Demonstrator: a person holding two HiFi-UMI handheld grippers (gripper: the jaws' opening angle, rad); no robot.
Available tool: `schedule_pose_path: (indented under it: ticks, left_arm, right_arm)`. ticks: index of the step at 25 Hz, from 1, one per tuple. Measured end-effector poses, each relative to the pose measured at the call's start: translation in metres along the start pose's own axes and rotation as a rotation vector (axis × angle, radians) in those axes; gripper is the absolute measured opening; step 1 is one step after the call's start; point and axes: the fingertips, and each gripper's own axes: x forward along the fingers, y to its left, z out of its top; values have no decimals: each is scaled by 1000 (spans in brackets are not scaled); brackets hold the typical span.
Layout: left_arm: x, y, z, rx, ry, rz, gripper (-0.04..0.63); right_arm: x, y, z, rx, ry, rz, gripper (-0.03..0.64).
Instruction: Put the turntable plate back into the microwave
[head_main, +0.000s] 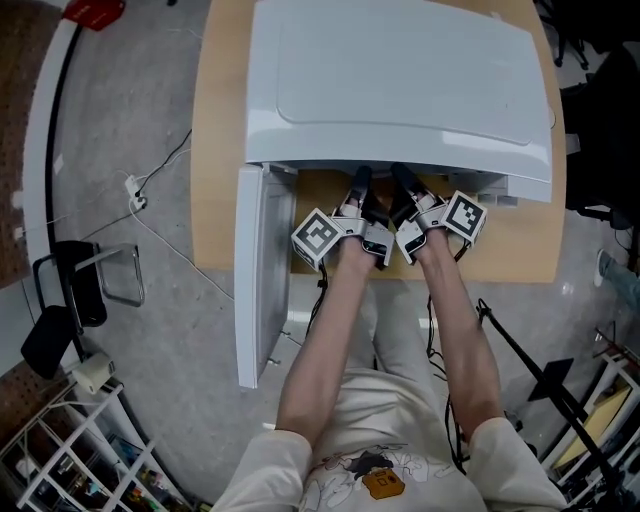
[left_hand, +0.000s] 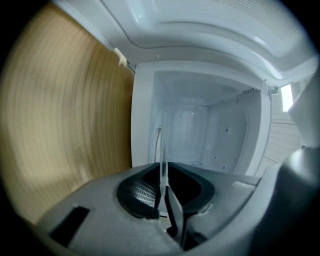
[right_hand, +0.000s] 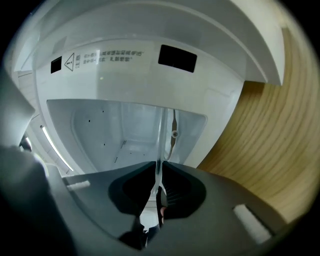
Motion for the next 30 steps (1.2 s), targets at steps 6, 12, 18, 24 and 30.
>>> schedule_pose_path:
  ticks: [6, 12, 18, 24, 30]
  left_arm:
    - [1, 3, -2, 19, -5, 20, 35]
    - [7, 7, -2, 5, 1, 22, 34]
    - [18, 6, 5, 21, 24, 28, 34]
    - [13, 8, -2, 4, 63, 44, 31]
    - [15, 7, -8, 22, 80, 52, 29]
  right_arm:
    - [2, 0, 3, 19, 2, 11, 52]
    - [-3, 4, 1, 10, 33, 33, 89]
    - [2, 4, -5, -30, 68, 34, 69]
    - [3, -5, 0, -27, 58, -18, 50]
    - [1, -8, 8, -34, 51, -62, 48]
